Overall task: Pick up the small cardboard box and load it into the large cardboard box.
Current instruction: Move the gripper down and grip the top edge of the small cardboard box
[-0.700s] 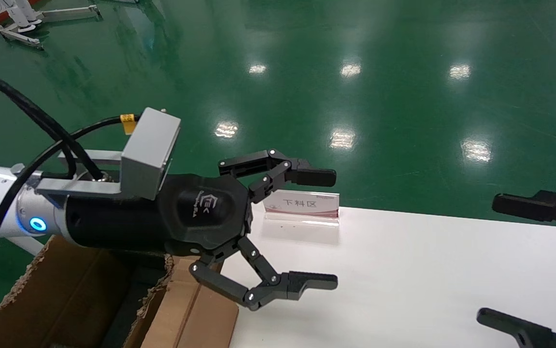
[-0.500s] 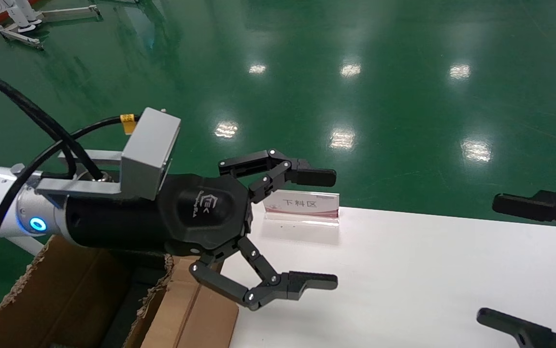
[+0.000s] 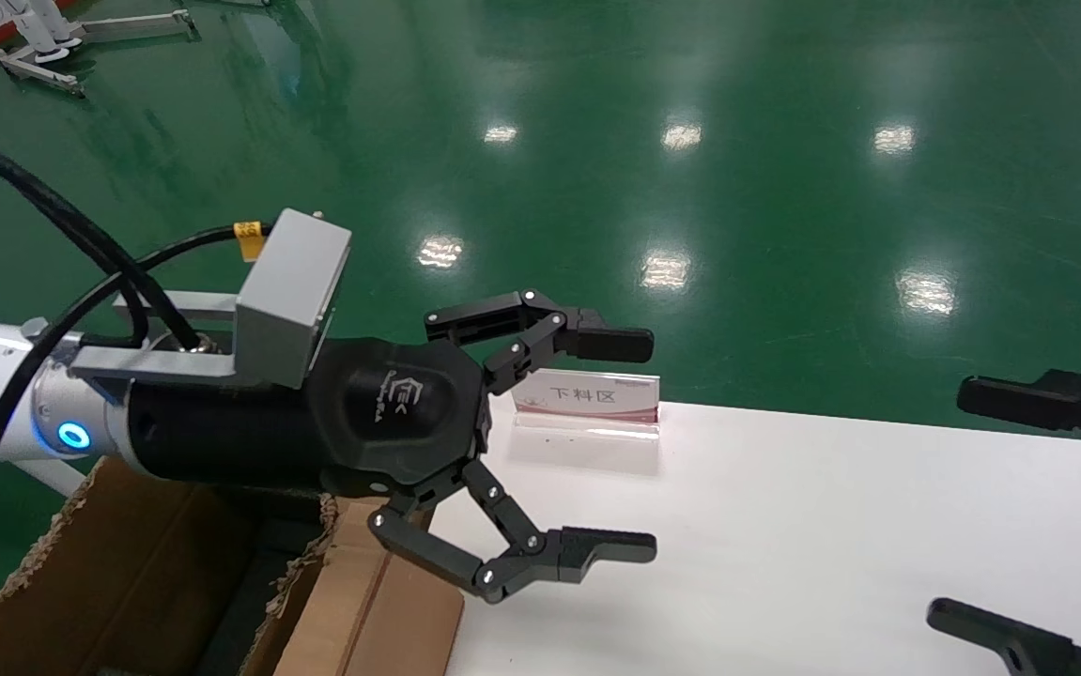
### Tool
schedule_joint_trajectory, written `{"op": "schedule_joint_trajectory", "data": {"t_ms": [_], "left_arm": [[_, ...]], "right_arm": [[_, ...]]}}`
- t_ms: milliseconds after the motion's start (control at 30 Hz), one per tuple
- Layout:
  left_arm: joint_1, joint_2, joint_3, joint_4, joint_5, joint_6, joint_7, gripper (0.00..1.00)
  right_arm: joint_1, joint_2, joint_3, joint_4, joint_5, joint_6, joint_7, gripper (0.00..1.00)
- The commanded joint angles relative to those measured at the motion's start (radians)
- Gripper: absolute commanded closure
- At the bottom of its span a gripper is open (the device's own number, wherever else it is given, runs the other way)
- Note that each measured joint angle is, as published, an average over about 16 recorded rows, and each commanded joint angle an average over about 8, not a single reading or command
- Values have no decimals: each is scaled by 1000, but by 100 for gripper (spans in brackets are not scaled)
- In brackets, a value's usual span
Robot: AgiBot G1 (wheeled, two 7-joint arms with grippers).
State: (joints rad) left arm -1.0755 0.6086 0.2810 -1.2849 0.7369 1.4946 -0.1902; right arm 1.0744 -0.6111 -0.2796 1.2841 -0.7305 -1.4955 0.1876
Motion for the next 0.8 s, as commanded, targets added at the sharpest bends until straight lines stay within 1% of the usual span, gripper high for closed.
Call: {"op": "schedule_joint_trajectory", "data": {"t_ms": [33,300,567,800], "left_arm": [[0,0,0,0,0,0,0,0],[-11,-20,12,-9,47,-8,-25,0],[-53,-80,60,-41,173,-40,-107,0],[-98,-102,100,-57,244,-51,-173,0]], "right_arm": [[0,0,0,0,0,0,0,0],[0,0,0,0,0,0,0,0],[0,0,0,0,0,0,0,0],[0,0,0,0,0,0,0,0]]}}
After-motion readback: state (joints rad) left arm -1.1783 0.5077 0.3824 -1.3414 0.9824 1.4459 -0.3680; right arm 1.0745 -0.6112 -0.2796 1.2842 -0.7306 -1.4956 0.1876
